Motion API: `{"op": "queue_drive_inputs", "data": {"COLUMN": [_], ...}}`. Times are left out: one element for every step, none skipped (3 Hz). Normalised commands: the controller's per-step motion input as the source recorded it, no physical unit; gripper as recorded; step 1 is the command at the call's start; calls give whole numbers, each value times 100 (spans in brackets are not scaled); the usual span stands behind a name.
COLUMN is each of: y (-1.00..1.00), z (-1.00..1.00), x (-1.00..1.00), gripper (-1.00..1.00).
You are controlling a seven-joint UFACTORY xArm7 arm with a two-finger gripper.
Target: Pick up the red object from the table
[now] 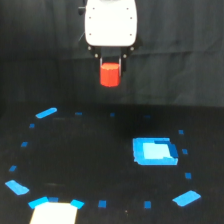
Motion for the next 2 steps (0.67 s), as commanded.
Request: {"op": "queue_drive_inputs", "data": {"y": [-28, -27], "z": [-52, -22], "x": [11, 15], "gripper": [-97, -100]}}
